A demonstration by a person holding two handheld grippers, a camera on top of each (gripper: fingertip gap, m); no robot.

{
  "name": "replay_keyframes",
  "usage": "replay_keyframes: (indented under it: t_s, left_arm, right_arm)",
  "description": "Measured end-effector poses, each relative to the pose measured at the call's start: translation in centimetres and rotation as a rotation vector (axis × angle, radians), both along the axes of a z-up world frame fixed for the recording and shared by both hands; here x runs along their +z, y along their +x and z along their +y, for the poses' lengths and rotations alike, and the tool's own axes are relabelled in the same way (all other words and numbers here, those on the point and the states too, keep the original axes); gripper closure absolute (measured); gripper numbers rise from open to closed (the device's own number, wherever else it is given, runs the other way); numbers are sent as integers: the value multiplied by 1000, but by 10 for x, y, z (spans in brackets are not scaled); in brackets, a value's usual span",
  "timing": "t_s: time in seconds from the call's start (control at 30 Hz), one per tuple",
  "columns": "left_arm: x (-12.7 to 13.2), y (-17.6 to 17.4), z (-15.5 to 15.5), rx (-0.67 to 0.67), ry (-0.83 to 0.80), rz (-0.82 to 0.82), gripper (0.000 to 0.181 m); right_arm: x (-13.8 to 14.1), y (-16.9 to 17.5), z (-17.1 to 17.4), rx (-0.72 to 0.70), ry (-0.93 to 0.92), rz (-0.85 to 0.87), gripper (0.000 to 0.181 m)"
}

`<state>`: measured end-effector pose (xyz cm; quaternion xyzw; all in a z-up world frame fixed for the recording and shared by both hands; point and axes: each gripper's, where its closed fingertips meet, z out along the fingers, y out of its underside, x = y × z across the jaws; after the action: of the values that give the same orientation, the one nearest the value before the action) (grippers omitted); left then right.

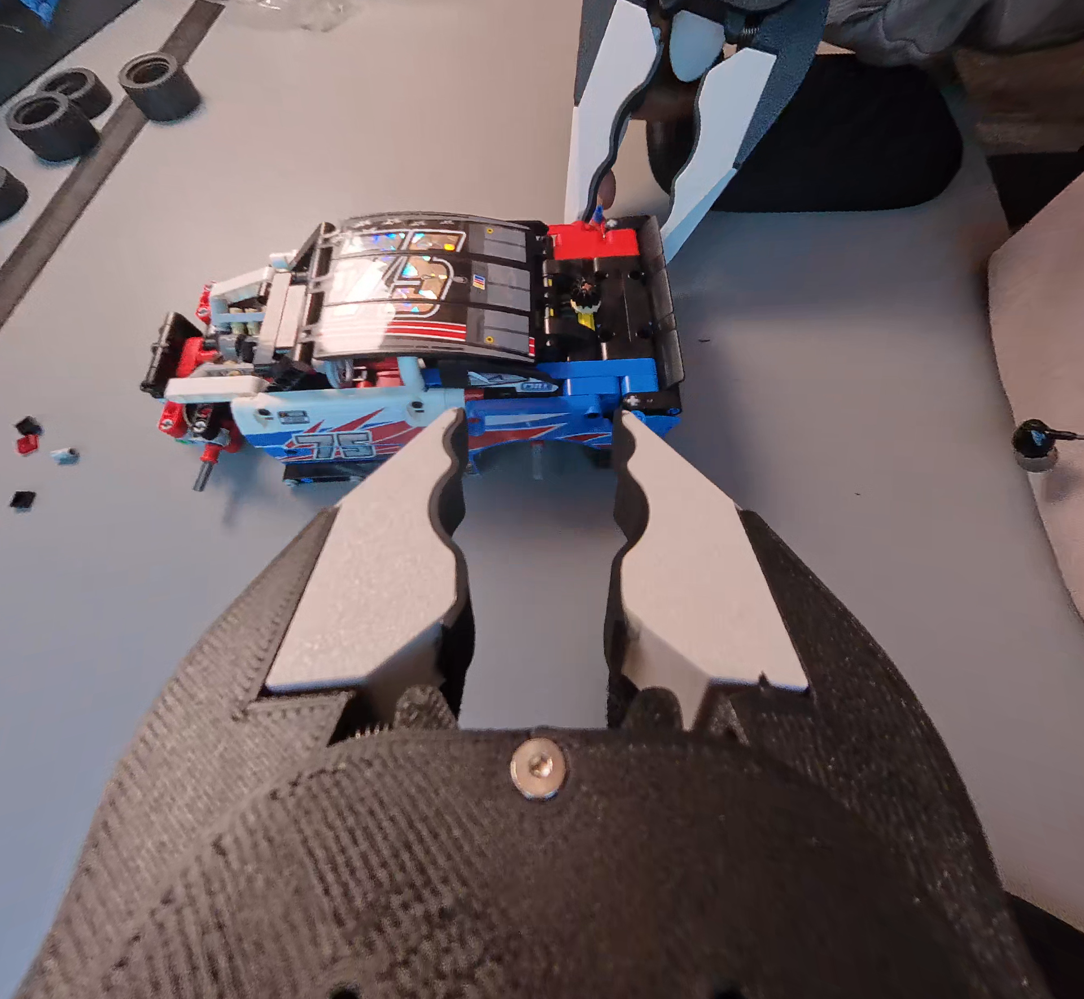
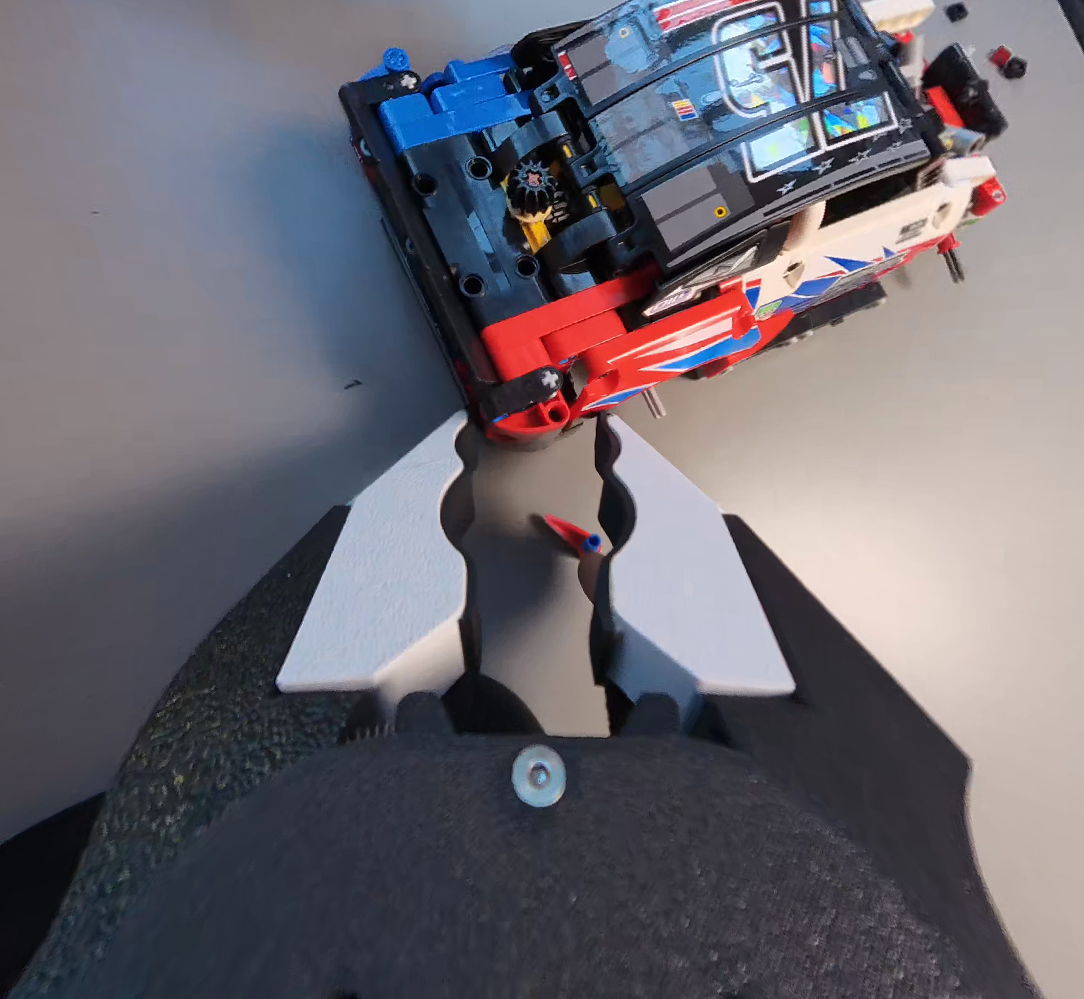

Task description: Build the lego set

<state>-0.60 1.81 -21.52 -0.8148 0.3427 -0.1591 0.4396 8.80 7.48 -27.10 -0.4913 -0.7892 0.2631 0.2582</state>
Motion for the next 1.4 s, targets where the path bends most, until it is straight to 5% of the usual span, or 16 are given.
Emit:
replay_keyframes:
  t_s: [0.27,0.7,0.77,0.9,1.07,1.2,1.27,1.4]
  left_arm:
    - [-44,34,-35,-7,-202,-17,134]
    - [-46,61,-72,37,-141,-18,142]
    - [-44,62,-72,38,-140,-30,139]
    - [-29,51,-70,60,-106,-51,139]
    - [-5,42,-55,77,-43,-108,141]
    - [17,45,-37,105,32,-166,144]
    - [27,50,-28,116,72,-204,146]
    - [46,77,-20,37,183,-248,151]
  right_arm:
    - [-1,14,-28,15,24,17,149]
    - [-1,27,-47,19,35,54,145]
    - [1,35,-40,15,-1,15,133]
    - [17,49,1,-73,-14,3,145]
    - [-6,39,32,-118,23,-70,149]
    - [-4,25,25,-71,6,-47,176]
    - [26,17,5,-54,-190,68,177]
    - [118,12,-54,32,-873,290,177]
